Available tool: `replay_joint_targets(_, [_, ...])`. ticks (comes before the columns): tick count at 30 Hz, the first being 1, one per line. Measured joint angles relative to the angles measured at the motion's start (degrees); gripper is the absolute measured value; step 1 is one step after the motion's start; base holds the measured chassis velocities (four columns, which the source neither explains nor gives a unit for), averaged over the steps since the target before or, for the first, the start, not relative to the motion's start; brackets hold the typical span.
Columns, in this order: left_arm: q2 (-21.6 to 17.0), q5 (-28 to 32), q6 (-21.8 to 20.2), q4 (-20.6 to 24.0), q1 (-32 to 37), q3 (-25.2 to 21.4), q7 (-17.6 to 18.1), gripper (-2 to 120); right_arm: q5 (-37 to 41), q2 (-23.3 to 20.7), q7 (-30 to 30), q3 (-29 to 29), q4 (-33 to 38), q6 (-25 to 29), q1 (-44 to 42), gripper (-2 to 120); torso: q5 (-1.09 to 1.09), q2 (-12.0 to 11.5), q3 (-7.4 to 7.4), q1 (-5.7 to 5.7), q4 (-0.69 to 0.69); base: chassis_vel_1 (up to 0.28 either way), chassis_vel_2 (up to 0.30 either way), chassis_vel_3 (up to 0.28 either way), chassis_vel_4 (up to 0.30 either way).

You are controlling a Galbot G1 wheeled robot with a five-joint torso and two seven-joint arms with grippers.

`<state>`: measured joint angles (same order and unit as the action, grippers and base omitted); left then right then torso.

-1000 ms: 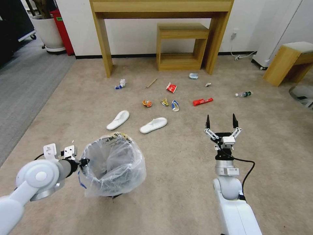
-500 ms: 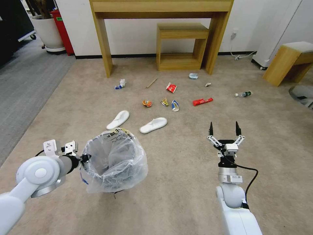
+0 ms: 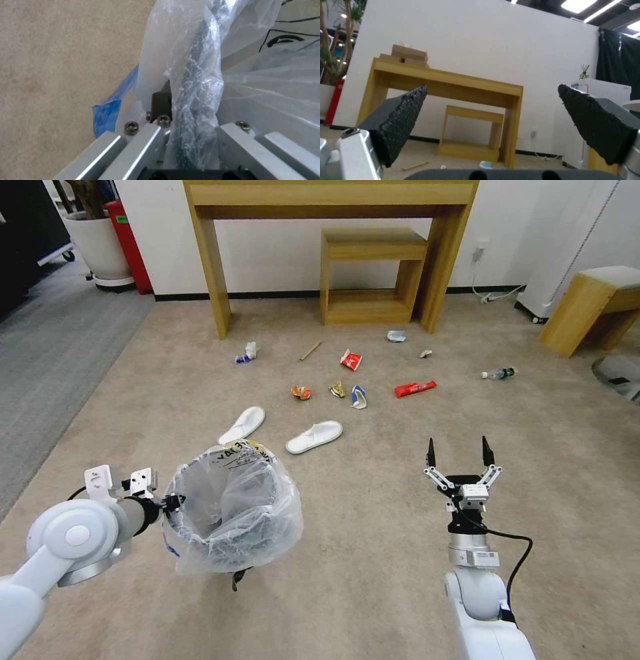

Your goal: Pick up the trash bin and place the garbage on the floor into it.

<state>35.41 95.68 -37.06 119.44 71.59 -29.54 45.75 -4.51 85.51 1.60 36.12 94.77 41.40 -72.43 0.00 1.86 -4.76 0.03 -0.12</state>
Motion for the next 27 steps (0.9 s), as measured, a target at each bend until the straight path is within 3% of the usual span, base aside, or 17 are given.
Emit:
replay_joint_targets(7, [-0.2,-0.1,-0.1,0.7,0.1,0.2,-0.1,0,0.2,0.0,0.0,0.3,0.6,0.1,-0.4,100,0.01,0.0,0.0,0.0,-0.01,-0.166,0.182,0.165,-0.182])
replay_joint_targets(21, [-0.6,-0.2,0.0,1.3,0.5,-0.3,-0.2,0,-2.0,0.2,1.9,0.7,0.8,0.9,-1.0,100,-0.03,0.0,-0.03,0.01,-0.01,-0.266,0.267,0.252,-0.262])
replay_joint_targets(27, [-1.3,-0.2,0.0,1.3,1.0,-1.2,-0.3,0,-4.2,0.3,3.8,0.9,0.8,0.6,-1.0,100,-0.01,0.0,-0.03,0.01,-0.02,-0.111,0.075,0.055,-0.086])
